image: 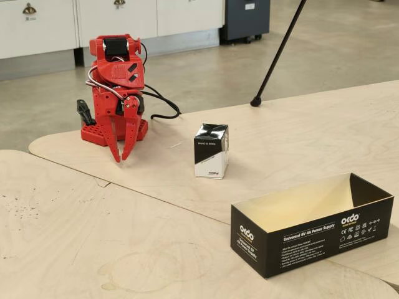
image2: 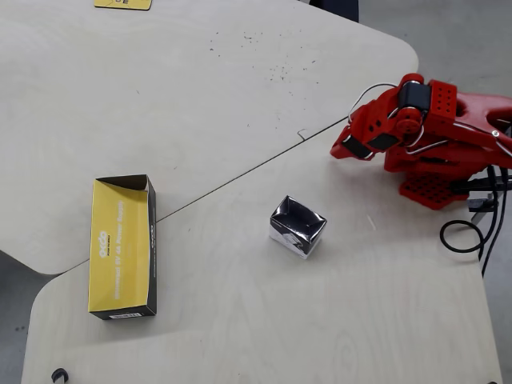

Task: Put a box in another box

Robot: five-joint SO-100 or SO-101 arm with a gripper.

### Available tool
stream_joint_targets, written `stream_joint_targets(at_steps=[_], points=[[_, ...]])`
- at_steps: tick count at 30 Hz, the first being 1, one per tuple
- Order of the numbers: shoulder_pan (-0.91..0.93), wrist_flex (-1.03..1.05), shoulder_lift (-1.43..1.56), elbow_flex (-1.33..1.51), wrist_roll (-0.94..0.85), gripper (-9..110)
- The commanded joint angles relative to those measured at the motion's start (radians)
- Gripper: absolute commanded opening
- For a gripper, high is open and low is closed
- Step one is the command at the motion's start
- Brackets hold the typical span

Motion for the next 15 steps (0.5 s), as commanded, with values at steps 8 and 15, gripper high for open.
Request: stream_joint_targets(at_steps=[8,15], points=[[0.003,0.046,0.009,-0.003,-0.003,0],[-0.009,0.054,0.009,-0.003,-0.074,0]])
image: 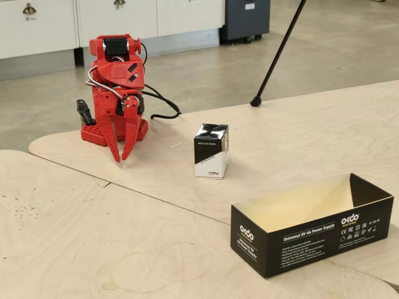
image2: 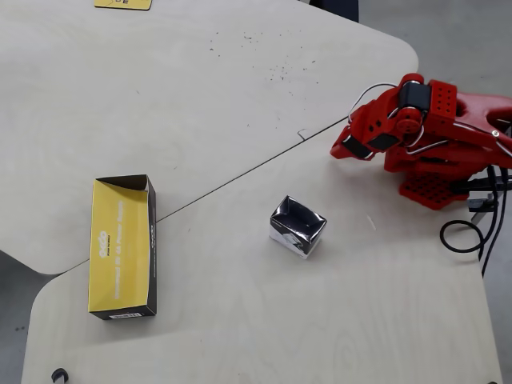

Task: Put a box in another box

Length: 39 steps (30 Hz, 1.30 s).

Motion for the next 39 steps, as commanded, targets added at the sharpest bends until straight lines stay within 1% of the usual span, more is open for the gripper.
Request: stream_joint_targets(at_steps=[1,6,9,10,12,14,16,18,20,23,26,30,35,36,39], points=[[-0.014,0.052,0.009,-0.003,-0.063,0],[-0.034,0.052,0.009,-0.003,-0.064,0],[-0.052,0.044,0.009,-0.003,-0.143,0],[-0.049,0.017,0.009,-0.003,-0.138,0],[-0.003,-0.11,0.009,-0.003,-0.003,2],[0.081,-0.276,0.009,-0.003,0.089,15],[0.135,-0.434,0.011,-0.005,0.13,20],[0.176,-0.584,0.011,-0.005,0.152,22],[0.193,-0.66,-0.026,-0.055,0.184,24],[0.196,-0.686,-0.238,-0.278,0.285,25],[0.183,-0.548,-0.554,-0.63,0.397,27],[0.107,-0.255,-0.913,-1.115,0.534,30],[-0.054,0.1,-1.2,-1.539,0.652,39],[-0.086,0.156,-1.243,-1.605,0.666,39],[-0.184,0.265,-1.312,-1.7,0.67,40]])
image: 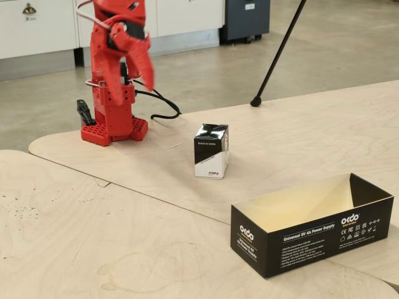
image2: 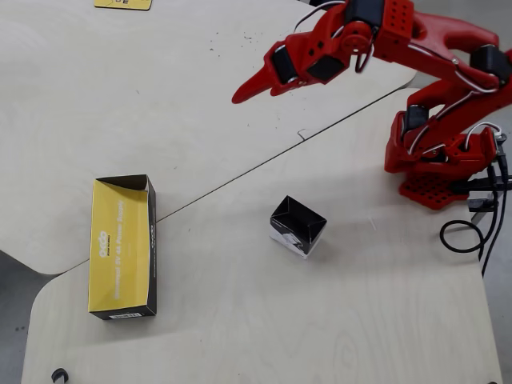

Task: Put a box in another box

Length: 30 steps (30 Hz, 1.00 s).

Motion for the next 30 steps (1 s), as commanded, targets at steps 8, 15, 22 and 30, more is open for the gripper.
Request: stream_joint_targets(at_steps=[8,15,22,30], points=[[-0.276,0.351,-0.219,-0.344,-0.015,45],[-0.376,0.368,-0.258,-0.253,-0.009,48],[-0.443,0.325,-0.245,-0.083,0.002,48],[-0.462,0.23,-0.244,0.08,0.023,48]])
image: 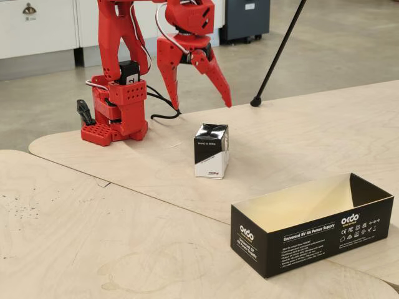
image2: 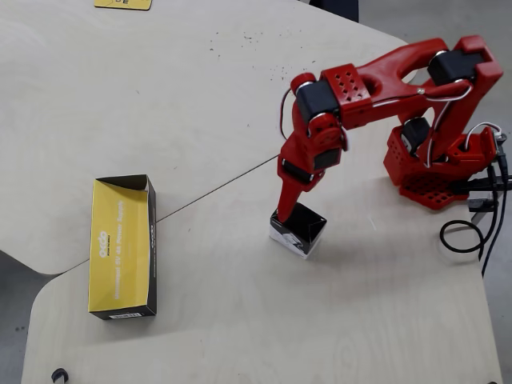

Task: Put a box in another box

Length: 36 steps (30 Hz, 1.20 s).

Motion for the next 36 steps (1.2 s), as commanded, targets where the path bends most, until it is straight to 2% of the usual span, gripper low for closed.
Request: stream_joint_targets(at_steps=[1,24,33,36], points=[[-0.014,-0.044,0.034,0.035,0.02,48],[-0.103,-0.328,-0.152,0.172,0.147,46],[-0.094,-0.359,-0.153,0.219,0.153,23],[-0.086,-0.324,-0.141,0.187,0.166,20]])
